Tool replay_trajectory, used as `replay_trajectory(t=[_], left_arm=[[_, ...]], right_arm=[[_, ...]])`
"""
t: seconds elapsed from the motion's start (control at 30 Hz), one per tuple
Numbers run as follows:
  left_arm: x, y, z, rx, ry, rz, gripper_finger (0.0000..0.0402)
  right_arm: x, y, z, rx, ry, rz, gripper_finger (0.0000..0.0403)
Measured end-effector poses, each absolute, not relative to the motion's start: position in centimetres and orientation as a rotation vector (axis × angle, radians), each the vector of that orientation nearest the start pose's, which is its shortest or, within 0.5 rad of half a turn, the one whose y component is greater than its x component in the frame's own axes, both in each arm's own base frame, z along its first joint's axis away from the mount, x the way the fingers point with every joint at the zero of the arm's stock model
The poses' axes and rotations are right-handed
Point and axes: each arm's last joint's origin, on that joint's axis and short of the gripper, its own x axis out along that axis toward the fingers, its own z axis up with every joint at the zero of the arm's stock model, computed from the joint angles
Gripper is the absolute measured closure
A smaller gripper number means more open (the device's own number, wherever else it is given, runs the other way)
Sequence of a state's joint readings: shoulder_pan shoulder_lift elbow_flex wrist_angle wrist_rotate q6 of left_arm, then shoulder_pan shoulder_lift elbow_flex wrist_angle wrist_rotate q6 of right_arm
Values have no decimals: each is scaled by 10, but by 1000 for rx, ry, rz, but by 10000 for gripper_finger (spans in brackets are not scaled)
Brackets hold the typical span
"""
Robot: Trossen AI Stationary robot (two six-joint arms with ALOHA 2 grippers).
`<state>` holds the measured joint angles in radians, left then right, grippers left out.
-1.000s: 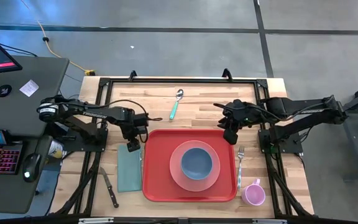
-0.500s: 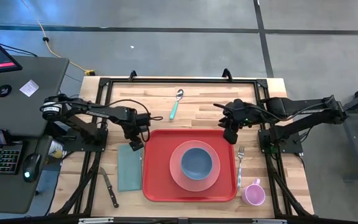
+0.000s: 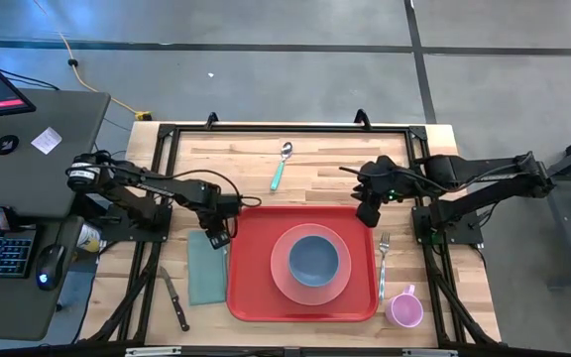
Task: Set up tray
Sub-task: Put the blue napkin on the left of the red tray
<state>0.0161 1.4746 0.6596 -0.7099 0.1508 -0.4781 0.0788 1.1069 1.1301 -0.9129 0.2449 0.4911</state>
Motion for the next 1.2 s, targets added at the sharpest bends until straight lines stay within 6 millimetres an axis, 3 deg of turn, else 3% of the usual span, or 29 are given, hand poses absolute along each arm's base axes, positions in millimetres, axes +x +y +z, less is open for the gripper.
replay_trajectory(t=[0.2, 0.33, 0.5, 0.87, 1.03, 1.2], left_arm=[[207, -1, 135, -572, 1570, 317, 382], [206, -3, 147, -570, 1645, 339, 368], [218, -9, 183, -463, 1657, 216, 383], [262, -25, 256, -205, 1329, -131, 380], [275, -25, 263, -132, 1181, -164, 382], [290, -17, 243, -99, 1209, -70, 372]], right_arm=[[203, 9, 329, 246, 853, -359, 329], [203, 8, 329, 220, 856, -376, 329], [202, 7, 329, 206, 851, -401, 329], [201, 6, 329, 182, 857, -407, 329], [201, 6, 329, 182, 858, -407, 329], [201, 6, 329, 187, 857, -408, 329]])
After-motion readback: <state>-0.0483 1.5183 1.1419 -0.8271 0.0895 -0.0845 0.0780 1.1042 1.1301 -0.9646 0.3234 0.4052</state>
